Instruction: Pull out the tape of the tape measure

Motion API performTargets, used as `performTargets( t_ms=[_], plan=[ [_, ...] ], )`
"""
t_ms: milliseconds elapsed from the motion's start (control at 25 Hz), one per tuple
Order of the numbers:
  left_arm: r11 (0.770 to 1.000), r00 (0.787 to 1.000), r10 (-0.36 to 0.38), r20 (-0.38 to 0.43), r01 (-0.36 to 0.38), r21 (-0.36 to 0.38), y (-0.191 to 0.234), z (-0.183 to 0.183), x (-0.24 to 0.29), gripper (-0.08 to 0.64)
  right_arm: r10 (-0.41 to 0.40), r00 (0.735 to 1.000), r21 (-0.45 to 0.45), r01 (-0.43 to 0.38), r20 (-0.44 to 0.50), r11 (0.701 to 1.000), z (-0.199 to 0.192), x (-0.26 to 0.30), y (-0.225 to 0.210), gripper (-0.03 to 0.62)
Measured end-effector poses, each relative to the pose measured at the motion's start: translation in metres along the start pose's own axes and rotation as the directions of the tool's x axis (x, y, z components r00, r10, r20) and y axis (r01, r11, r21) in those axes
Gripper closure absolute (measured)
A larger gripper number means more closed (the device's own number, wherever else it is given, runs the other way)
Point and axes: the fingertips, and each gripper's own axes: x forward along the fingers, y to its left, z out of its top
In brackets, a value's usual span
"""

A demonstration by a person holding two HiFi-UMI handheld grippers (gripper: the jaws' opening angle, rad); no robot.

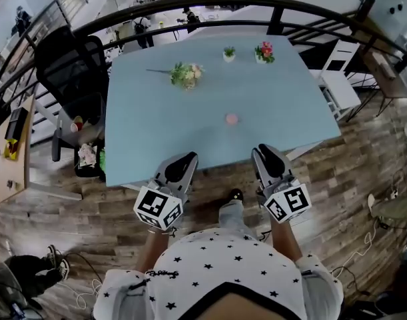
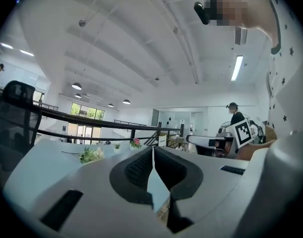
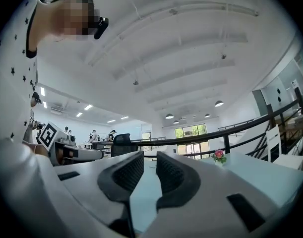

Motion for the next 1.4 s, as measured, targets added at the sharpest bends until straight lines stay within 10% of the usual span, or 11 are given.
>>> performTargets(
  t_ms=[800,1400],
  plan=[
    [0.975,0.976,0.211,-0.046,-0.214,-0.058,0.005,0.001,0.128,0.526,0.298,0.944,0.003,-0.301,-0.142,0.954,-0.042,0.076,-0.123,0.474],
    [0.918,0.922,0.38,-0.071,-0.386,-0.089,0.035,-0.008,0.129,0.526,0.452,0.745,-0.062,-0.547,-0.491,0.835,-0.169,0.133,-0.121,0.378]
  ],
)
